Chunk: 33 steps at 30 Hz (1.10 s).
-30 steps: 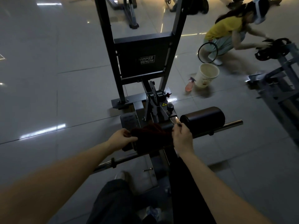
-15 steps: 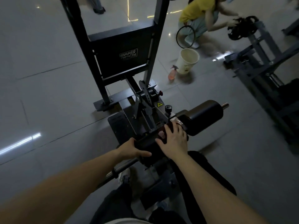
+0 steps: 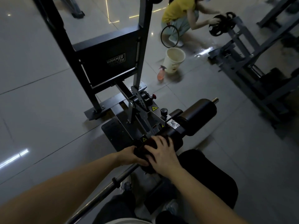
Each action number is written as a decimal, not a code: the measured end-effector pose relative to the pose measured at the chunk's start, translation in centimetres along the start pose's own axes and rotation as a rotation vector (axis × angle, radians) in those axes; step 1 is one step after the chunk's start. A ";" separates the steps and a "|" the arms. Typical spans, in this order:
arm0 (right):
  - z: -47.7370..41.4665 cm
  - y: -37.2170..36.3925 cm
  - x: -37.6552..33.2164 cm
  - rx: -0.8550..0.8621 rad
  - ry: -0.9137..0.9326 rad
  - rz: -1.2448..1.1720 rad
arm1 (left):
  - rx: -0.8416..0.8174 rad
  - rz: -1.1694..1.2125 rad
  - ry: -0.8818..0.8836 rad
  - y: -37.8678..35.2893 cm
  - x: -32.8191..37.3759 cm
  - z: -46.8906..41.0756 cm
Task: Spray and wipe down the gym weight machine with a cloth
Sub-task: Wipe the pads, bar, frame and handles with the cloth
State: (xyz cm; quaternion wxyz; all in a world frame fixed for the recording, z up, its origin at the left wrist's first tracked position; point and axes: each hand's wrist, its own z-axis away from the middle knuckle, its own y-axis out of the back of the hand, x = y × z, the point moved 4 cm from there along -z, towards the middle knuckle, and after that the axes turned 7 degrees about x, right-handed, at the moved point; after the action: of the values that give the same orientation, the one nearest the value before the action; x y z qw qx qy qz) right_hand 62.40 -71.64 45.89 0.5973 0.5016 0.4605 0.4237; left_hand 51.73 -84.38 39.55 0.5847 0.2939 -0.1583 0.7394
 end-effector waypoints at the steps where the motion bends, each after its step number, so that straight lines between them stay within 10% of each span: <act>1: -0.2 -0.2 1.0 -0.019 -0.014 0.043 | 0.011 -0.006 0.020 0.1 0.0 0.0; 15: -3.2 1.7 7.2 0.045 -0.541 0.095 | 0.150 -0.079 -0.051 1.5 0.0 0.8; 26: 1.1 0.4 0.8 0.003 0.251 -0.014 | 0.186 -0.215 -0.110 -1.2 0.4 0.6; 33: -3.9 1.6 6.6 0.083 -0.349 0.054 | 0.143 -0.149 -0.128 -0.5 0.1 1.4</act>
State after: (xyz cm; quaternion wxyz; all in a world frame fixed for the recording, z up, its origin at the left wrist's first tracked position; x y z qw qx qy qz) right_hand 59.97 -64.24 46.37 0.6352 0.6039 0.3534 0.3270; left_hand 52.54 -84.98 40.64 0.6043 0.3923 -0.1202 0.6830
